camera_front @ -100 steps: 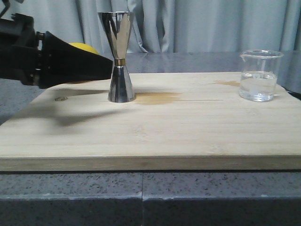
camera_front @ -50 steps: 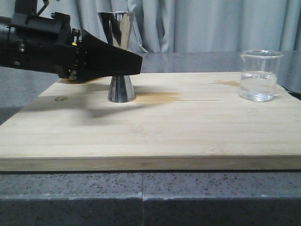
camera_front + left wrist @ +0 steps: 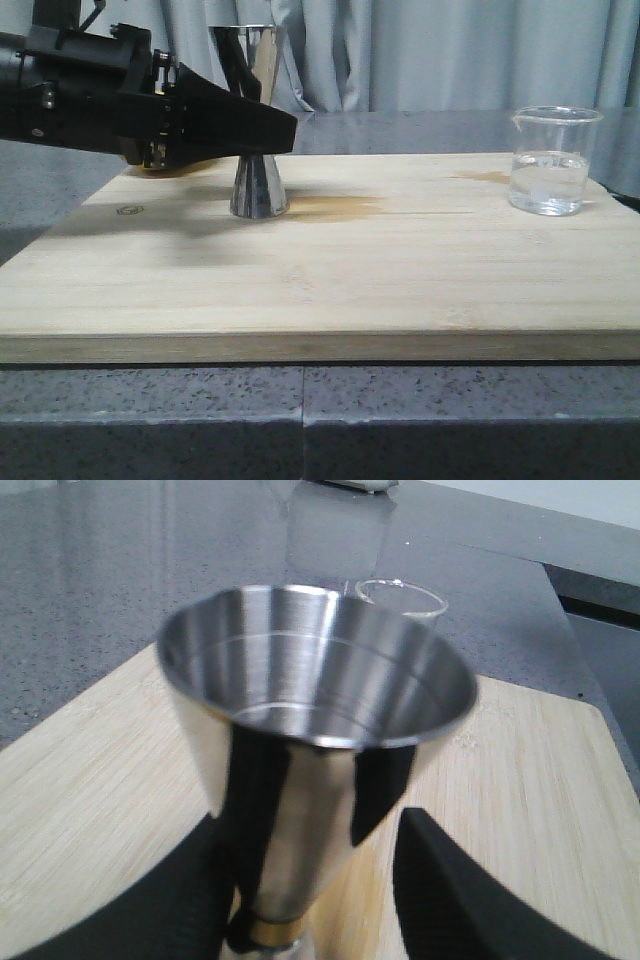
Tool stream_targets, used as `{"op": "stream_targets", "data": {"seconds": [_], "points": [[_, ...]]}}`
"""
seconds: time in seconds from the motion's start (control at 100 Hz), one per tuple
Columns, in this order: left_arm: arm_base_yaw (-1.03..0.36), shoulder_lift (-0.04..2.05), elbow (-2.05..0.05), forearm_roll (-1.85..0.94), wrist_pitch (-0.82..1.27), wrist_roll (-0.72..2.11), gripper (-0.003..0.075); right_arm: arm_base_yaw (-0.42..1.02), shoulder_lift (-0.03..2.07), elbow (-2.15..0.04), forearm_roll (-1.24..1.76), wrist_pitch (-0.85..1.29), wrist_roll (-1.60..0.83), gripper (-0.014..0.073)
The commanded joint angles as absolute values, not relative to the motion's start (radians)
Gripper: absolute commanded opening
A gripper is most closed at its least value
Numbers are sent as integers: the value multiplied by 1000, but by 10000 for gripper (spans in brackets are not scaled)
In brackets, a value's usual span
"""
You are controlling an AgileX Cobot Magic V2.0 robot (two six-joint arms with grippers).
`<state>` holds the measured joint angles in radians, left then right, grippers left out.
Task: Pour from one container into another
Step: 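Move the left gripper to the steel jigger and close around its waist, then reach the right gripper to the glass beaker and grasp it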
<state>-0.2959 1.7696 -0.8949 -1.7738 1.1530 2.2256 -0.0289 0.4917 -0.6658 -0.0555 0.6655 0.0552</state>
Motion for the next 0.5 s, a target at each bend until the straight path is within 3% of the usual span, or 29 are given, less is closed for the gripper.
{"op": "stream_targets", "data": {"seconds": [0.0, 0.21, 0.49], "points": [[-305, 1735, -921, -1852, 1263, 2227, 239, -36, 505, -701, -61, 601, 52, 575], [-305, 1735, -921, -1852, 1263, 2227, 148, -36, 505, -701, -61, 603, 52, 575], [-305, 1735, -927, -1852, 1263, 2230, 114, -22, 505, -701, -30, 592, 21, 575]]}}
